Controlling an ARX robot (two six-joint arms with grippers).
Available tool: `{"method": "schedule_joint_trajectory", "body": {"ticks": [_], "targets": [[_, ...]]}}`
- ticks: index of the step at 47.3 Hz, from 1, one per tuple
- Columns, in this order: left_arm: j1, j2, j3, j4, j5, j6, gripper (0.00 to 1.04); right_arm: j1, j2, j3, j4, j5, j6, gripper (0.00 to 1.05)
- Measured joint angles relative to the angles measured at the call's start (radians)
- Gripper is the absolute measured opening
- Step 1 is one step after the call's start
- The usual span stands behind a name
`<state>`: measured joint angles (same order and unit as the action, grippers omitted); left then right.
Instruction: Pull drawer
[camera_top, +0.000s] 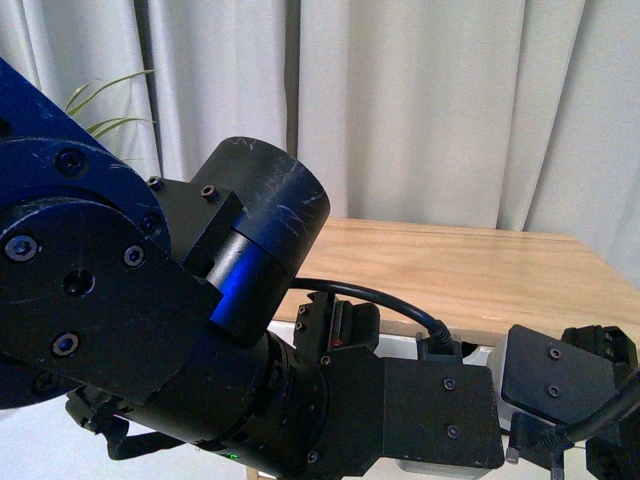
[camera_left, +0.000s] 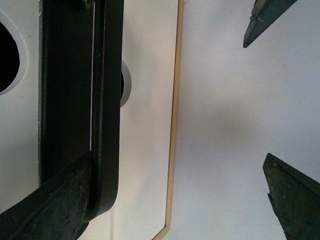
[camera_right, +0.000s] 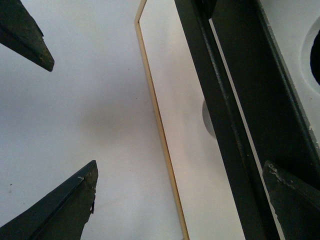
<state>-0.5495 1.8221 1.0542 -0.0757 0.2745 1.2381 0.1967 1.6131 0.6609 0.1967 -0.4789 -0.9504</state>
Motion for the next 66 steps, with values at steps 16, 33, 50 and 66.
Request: {"method": "schedule_joint_trajectory", "body": {"ticks": [16,33,50,66], "targets": [[-0.007,-0.038,-0.015,-0.083,0.005,0.023,0.99,-0.002,-0.034,-0.005,-0.106,-0.046,-0.079,0.96],[-0.011,-0.153,-0.132,-0.129,0.033,0.074,0.99,0.019,-0.152,-0.084,-0.207,-0.082,-0.15,0.96],[-0.003,-0.289,-0.265,-0.108,0.092,0.093,0.99,0.046,-0.24,-0.15,-0.216,-0.077,-0.155,0.96],[-0.005,-0.403,-0.403,0.131,0.154,-0.019,0.99,-0.028,-0.383,-0.209,-0.099,-0.117,-0.031,0.96]]}}
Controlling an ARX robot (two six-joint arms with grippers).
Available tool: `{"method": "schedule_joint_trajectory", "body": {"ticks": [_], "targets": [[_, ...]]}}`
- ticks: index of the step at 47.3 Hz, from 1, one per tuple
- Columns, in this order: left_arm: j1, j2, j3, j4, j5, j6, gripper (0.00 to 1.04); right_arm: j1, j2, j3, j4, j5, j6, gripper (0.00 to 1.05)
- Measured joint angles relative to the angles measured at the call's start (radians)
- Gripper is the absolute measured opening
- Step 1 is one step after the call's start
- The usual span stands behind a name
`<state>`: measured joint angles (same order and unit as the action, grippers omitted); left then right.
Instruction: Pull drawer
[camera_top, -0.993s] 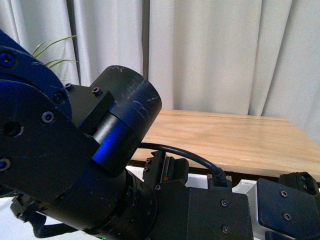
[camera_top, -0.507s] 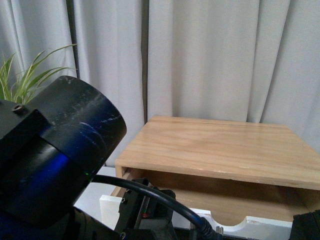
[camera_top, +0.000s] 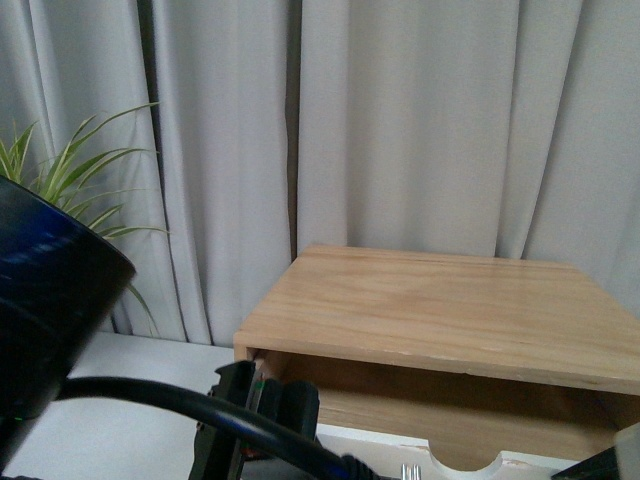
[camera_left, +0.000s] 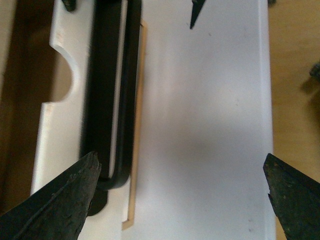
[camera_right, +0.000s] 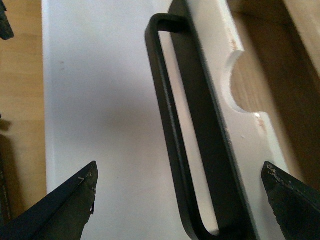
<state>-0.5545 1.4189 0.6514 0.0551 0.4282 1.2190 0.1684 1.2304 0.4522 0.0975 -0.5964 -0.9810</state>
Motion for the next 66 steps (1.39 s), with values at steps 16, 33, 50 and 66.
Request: {"method": "schedule_joint_trajectory", "body": {"ticks": [16,33,50,66], "targets": [[0.057,-0.189,-0.181,0.294,-0.018,-0.198,0.99,-0.095,-0.17,-0.086,0.145,0.017,0.158,0.96],[0.14,-0.559,-0.353,0.349,-0.148,-0.407,0.99,-0.185,-0.454,-0.19,0.151,0.065,0.391,0.96],[0.164,-1.093,-0.488,0.086,-0.513,-0.817,0.99,-0.306,-0.753,-0.283,0.109,0.218,0.697,0.96],[0.166,-1.106,-0.528,0.112,-0.642,-1.008,0.93,-0.228,-0.777,-0.327,0.201,0.444,0.833,0.85]]}}
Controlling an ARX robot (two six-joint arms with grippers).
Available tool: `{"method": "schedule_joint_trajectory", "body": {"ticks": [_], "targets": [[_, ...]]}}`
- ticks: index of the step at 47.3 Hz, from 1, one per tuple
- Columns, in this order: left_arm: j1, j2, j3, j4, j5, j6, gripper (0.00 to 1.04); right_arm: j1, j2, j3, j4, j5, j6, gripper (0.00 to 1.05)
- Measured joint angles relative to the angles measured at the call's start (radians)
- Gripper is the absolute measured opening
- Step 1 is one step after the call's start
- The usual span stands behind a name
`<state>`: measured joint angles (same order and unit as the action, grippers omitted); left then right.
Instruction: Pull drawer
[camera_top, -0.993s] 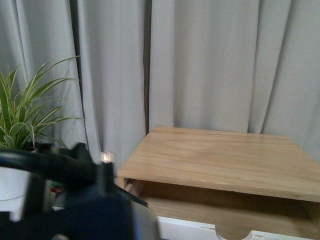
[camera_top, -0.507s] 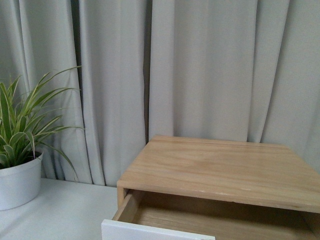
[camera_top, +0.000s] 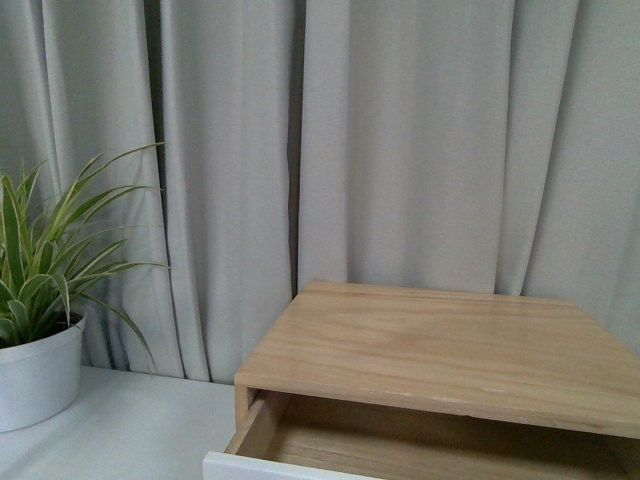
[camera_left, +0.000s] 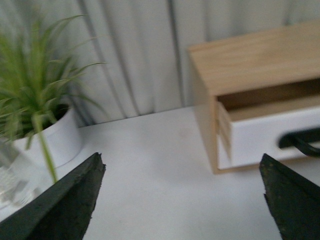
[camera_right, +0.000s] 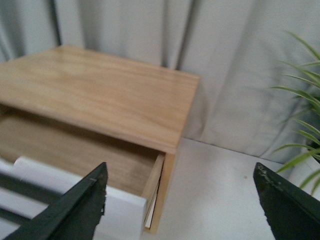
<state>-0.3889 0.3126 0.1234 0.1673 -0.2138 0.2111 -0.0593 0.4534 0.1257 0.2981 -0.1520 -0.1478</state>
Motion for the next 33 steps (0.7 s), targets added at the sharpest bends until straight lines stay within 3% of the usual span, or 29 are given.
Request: {"method": "schedule_joint_trajectory", "body": {"ticks": [3,8,20,24,27,33], "targets": [[0.01,-0.025,-0.016,0.007,-0.129,-0.105,0.79,0.047,-0.034,-0.025,0.014,0.127,0.074,0.7],[0.072,-0.154,-0.039,-0.116,-0.09,-0.179,0.52,0.055,-0.079,-0.05,-0.002,0.15,0.12,0.45],[0.202,-0.245,-0.065,-0.156,0.037,-0.198,0.09,0.056,-0.157,-0.077,-0.048,0.151,0.131,0.03],[0.245,-0.257,-0.071,-0.163,0.093,-0.203,0.04,0.056,-0.18,-0.086,-0.066,0.151,0.133,0.01],[0.339,-0.268,-0.077,-0.169,0.196,-0.206,0.04,0.056,-0.198,-0.097,-0.067,0.151,0.135,0.01],[0.383,-0.307,-0.114,-0.168,0.207,-0.21,0.04,0.057,-0.229,-0.12,-0.072,0.152,0.135,0.01]]}}
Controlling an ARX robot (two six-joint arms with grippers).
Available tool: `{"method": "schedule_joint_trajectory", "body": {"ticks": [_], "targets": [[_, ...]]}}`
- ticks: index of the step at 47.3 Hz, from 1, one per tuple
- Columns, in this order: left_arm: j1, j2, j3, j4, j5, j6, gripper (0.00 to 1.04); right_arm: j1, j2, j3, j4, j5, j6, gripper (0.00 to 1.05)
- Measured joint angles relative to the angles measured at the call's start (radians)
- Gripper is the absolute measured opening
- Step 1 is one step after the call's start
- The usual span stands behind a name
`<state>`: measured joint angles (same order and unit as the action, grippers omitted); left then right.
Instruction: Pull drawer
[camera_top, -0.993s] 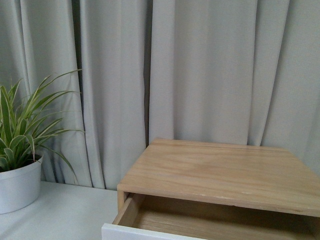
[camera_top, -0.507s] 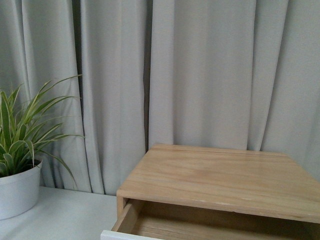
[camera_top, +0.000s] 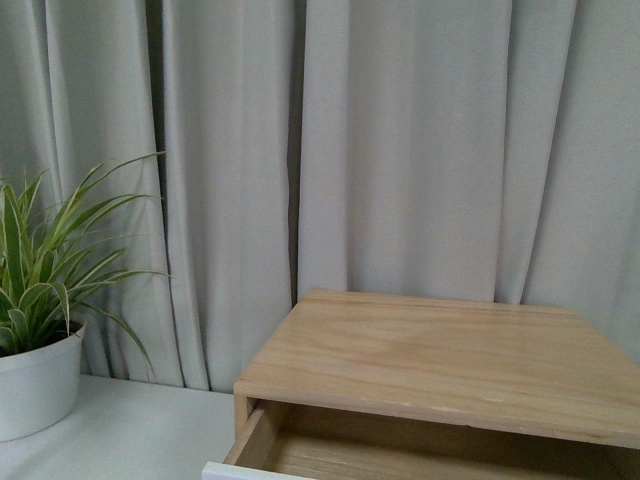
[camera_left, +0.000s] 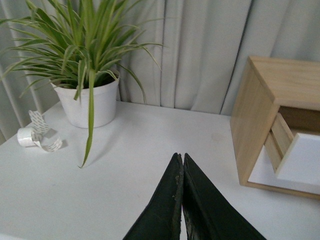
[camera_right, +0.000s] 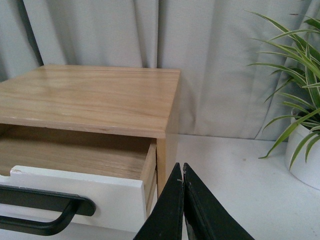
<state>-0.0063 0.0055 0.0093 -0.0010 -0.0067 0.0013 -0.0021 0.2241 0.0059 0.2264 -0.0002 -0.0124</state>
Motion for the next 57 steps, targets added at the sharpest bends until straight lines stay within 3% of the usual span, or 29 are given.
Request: {"method": "schedule_joint_trajectory", "body": {"ticks": [10,15,31,45,54,57], "targets": [[0.003,-0.002,0.0,-0.001,0.006,-0.001,0.04,0.0,-0.06,0.0,-0.058,-0.001,0.0,0.01],[0.003,-0.002,0.0,-0.001,0.005,-0.002,0.04,0.0,-0.184,0.001,-0.216,-0.002,0.0,0.01],[0.003,-0.002,0.0,-0.001,0.006,-0.004,0.06,0.0,-0.22,0.001,-0.224,-0.002,-0.001,0.03],[0.003,-0.002,0.0,-0.001,0.006,-0.003,0.61,0.0,-0.22,0.001,-0.224,-0.002,0.0,0.55],[0.003,-0.002,0.0,-0.001,0.006,-0.003,1.0,0.0,-0.22,0.001,-0.224,-0.002,0.0,0.96],[0.003,-0.002,0.0,-0.001,0.006,-0.003,0.98,0.0,-0.22,0.001,-0.224,-0.002,0.002,0.95]]}}
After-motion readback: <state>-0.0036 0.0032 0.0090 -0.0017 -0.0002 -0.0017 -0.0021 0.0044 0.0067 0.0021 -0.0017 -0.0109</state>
